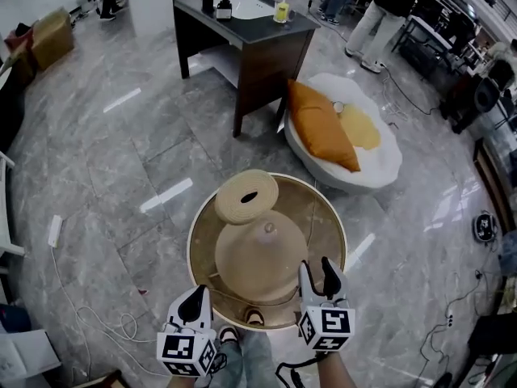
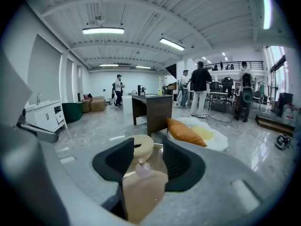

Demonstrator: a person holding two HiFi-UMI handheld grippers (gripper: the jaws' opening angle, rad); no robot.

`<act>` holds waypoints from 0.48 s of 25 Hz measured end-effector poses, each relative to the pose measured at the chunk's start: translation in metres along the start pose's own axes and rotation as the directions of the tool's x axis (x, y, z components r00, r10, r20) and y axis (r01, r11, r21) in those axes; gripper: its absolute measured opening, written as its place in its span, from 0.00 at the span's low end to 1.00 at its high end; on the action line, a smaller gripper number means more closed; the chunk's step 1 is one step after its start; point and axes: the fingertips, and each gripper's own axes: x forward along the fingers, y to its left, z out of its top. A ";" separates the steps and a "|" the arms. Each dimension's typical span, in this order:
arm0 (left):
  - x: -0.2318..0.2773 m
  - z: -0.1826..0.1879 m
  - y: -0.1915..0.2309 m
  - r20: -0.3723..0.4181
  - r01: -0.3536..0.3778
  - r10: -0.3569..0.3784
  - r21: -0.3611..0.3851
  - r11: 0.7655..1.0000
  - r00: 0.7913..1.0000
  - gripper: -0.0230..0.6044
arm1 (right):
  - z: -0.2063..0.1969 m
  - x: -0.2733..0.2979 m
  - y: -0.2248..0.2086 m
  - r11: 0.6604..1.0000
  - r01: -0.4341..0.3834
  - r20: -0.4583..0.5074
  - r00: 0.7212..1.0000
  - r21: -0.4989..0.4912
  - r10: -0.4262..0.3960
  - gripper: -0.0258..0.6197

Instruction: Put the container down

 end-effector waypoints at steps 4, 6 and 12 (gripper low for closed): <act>-0.023 0.034 -0.031 0.016 0.058 -0.059 0.058 0.997 0.998 0.04 | 0.034 -0.050 -0.006 0.999 0.028 0.040 0.999 0.045 -0.029 0.24; -0.034 0.048 -0.046 0.025 0.083 -0.086 0.083 0.993 0.996 0.04 | 0.049 -0.071 -0.006 0.998 0.039 0.054 0.998 0.053 -0.042 0.16; -0.071 0.096 -0.071 0.076 0.092 -0.103 0.135 0.986 0.992 0.04 | 0.084 -0.128 -0.013 0.993 0.105 0.059 0.992 0.061 -0.109 0.05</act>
